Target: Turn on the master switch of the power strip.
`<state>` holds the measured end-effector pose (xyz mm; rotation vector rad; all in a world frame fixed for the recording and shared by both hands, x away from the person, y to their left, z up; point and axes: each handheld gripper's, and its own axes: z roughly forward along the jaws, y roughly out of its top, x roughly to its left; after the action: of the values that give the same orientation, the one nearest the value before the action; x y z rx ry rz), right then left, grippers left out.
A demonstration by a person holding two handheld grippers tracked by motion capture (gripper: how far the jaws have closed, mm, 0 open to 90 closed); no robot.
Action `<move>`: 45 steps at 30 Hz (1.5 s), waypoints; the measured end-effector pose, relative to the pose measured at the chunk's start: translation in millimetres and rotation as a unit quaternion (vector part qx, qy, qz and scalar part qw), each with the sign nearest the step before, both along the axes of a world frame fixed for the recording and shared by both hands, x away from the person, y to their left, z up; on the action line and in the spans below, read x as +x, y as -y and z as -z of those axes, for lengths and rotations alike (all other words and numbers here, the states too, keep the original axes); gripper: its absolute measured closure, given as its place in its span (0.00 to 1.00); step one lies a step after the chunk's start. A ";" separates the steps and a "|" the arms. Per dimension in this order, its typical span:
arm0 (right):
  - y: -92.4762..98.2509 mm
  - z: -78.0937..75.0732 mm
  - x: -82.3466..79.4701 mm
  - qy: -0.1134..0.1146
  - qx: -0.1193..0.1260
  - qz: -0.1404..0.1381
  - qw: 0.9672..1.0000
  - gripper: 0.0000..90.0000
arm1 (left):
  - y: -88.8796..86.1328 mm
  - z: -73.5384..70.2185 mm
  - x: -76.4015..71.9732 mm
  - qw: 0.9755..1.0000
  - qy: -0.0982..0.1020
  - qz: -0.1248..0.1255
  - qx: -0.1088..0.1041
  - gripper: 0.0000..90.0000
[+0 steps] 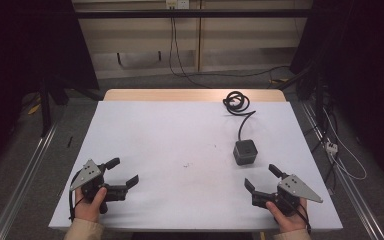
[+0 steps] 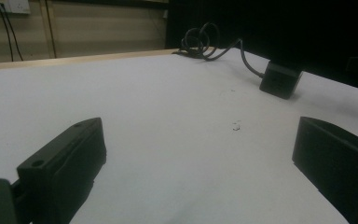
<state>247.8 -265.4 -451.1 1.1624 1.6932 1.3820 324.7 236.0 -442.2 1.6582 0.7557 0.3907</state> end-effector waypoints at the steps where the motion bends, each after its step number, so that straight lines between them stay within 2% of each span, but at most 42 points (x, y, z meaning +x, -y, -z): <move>1: -0.1 -0.2 0.2 0.000 0.001 0.000 1.000 0.05 | -0.1 0.0 -0.1 1.000 0.000 0.000 0.002 0.03; 16: 0.1 -1.1 6.4 -0.009 -0.005 0.006 1.000 0.08 | -1.4 -0.3 1.0 1.000 0.003 -0.001 0.003 0.03; 36: 0.5 -9.4 29.6 -0.019 -0.016 0.016 1.000 0.12 | -4.2 -1.1 -0.1 1.000 0.006 -0.004 0.003 0.03; 45: 1.7 -12.7 32.7 -0.023 -0.017 0.017 0.999 0.16 | -4.0 -1.1 -0.7 1.000 0.007 -0.004 0.003 0.03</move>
<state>280.5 -267.2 -438.4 1.2068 1.7153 1.3101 324.1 240.0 -441.1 1.6562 0.7511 0.4102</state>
